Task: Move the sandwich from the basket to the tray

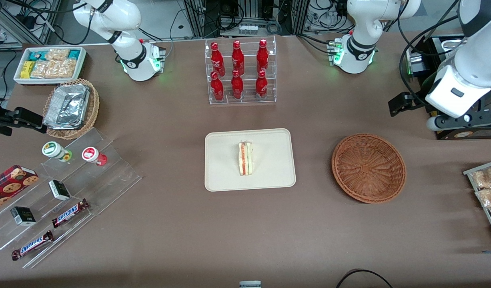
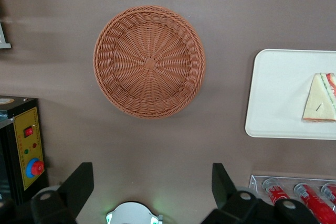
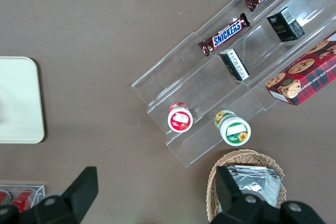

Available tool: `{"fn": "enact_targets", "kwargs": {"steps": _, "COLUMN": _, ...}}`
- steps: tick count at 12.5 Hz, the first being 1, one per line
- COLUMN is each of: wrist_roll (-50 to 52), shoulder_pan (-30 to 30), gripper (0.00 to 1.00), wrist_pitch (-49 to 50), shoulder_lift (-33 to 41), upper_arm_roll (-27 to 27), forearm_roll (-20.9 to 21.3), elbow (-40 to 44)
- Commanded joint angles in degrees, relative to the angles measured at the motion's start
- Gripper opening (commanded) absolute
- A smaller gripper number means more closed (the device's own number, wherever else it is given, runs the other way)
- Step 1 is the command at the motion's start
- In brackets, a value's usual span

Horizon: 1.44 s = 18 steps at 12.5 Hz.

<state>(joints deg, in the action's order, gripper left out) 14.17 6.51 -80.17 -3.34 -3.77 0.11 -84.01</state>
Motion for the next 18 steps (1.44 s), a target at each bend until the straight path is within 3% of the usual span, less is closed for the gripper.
{"fn": "enact_targets", "kwargs": {"steps": 1, "wrist_roll": -4.7, "shoulder_pan": -2.5, "gripper": 0.99, "wrist_pitch": -0.1, "shoulder_lift": 4.6, "upper_arm_roll": -0.6, "forearm_roll": 0.5, "elbow": -4.5}}
{"fn": "enact_targets", "kwargs": {"steps": 7, "wrist_roll": -10.1, "shoulder_pan": -3.8, "gripper": 0.99, "wrist_pitch": -0.3, "shoulder_lift": 8.3, "upper_arm_roll": 0.6, "forearm_roll": 0.4, "elbow": -7.3}}
{"fn": "enact_targets", "kwargs": {"steps": 18, "wrist_roll": -10.6, "shoulder_pan": -3.1, "gripper": 1.00, "wrist_pitch": -0.8, "shoulder_lift": 4.0, "upper_arm_roll": 3.0, "forearm_roll": 1.0, "elbow": -1.8}}
